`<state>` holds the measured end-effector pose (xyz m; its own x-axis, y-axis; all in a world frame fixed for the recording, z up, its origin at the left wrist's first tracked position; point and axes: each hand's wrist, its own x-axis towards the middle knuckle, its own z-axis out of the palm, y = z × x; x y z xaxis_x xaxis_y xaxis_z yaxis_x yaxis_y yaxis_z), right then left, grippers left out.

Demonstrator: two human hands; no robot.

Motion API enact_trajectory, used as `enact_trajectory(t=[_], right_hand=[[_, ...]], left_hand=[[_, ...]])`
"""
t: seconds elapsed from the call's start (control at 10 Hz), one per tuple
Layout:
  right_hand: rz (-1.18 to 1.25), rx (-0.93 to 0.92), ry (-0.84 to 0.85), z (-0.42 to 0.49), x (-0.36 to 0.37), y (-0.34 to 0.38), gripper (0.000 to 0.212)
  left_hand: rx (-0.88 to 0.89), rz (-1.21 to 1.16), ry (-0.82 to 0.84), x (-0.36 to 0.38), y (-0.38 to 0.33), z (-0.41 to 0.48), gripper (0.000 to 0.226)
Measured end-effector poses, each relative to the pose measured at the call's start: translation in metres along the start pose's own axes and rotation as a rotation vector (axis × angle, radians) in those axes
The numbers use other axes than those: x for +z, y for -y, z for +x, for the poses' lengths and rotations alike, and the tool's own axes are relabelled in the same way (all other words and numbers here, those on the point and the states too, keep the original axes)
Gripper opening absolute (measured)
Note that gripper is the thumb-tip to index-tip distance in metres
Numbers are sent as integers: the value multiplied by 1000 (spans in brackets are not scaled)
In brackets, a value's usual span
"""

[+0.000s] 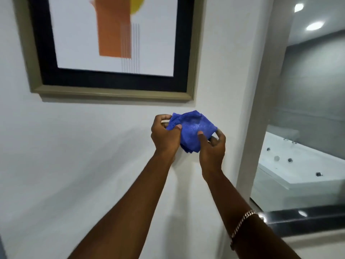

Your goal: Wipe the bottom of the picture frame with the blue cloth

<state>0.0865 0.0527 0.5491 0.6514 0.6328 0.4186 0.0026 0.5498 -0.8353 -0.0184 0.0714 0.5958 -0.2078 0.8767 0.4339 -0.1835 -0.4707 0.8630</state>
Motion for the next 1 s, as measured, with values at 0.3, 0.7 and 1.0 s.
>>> enact_trajectory(t=[0.3,0.7,1.0], right_hand=[[-263,241,58,-50,-126,-128,26],[-785,790,93,-189,-314,-360,51],[-1136,840,613,-207,-333,-390,69]], left_hand=[[-344,12,88,-10,171,-101,42],[-944,434,245,-74,444,-313,37],[-1162,420,394,-97,463,-309,57]])
